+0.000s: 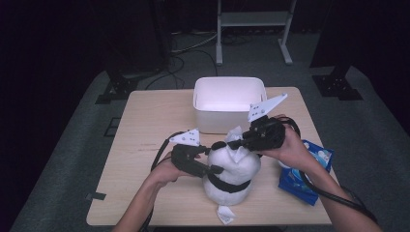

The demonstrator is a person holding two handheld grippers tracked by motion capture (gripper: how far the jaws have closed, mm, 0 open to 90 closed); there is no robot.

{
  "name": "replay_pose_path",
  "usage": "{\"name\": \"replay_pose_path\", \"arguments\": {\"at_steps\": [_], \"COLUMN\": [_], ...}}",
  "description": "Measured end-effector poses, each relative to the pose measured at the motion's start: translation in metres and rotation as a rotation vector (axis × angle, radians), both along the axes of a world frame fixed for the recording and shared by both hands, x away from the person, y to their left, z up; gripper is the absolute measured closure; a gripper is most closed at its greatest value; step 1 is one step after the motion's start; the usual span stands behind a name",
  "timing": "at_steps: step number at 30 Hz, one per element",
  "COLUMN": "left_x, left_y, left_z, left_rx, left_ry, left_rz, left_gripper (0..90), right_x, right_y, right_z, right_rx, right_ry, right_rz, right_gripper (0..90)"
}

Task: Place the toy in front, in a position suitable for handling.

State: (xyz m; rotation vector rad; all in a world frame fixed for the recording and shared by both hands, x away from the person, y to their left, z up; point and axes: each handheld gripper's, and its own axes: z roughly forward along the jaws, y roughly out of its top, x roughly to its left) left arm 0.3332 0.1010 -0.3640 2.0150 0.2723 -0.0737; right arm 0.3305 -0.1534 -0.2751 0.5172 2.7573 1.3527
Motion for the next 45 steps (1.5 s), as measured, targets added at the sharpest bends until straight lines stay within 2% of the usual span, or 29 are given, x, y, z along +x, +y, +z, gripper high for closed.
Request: {"name": "replay_pose_path", "arguments": {"at_steps": [5, 12, 19, 23, 27, 32, 35, 38, 41, 45], "left_x": [-0.001, -0.003, -0.004, -0.004, -0.004, -0.004, -0.004, -0.003, -0.003, -0.003], "left_y": [0.006, 0.008, 0.003, -0.003, -0.012, -0.023, -0.031, -0.038, -0.043, -0.048], "left_z": [0.005, 0.018, 0.022, 0.019, 0.020, 0.020, 0.021, 0.021, 0.021, 0.018], "left_rx": [0.021, 0.061, 0.078, 0.083, 0.096, 0.103, 0.110, 0.118, 0.129, 0.140], "left_ry": [-0.012, -0.059, -0.067, -0.058, -0.059, -0.065, -0.069, -0.070, -0.070, -0.062], "left_rz": [0.008, 0.003, -0.002, -0.006, -0.003, -0.015, -0.024, -0.031, -0.038, -0.047], "left_gripper": [36.4, 37.4, 37.5, 37.1, 36.8, 36.0, 35.6, 35.1, 33.7, 28.3], "right_x": [0.003, 0.000, -0.002, -0.003, -0.005, -0.009, -0.009, -0.007, -0.006, -0.003], "right_y": [0.001, -0.001, -0.012, -0.015, -0.018, -0.017, -0.010, 0.000, 0.008, 0.003], "right_z": [-0.005, -0.002, -0.005, -0.006, 0.004, 0.017, 0.022, 0.018, 0.007, -0.004], "right_rx": [0.059, 0.055, 0.059, 0.019, -0.014, -0.002, 0.000, -0.033, -0.094, -0.113], "right_ry": [0.027, 0.015, 0.024, 0.026, -0.015, -0.051, -0.053, -0.050, -0.043, -0.016], "right_rz": [-0.002, 0.001, -0.008, -0.017, -0.038, -0.030, -0.013, 0.010, 0.017, 0.008], "right_gripper": [83.6, 83.7, 83.8, 83.6, 83.5, 83.5, 83.5, 83.4, 83.4, 83.4]}}
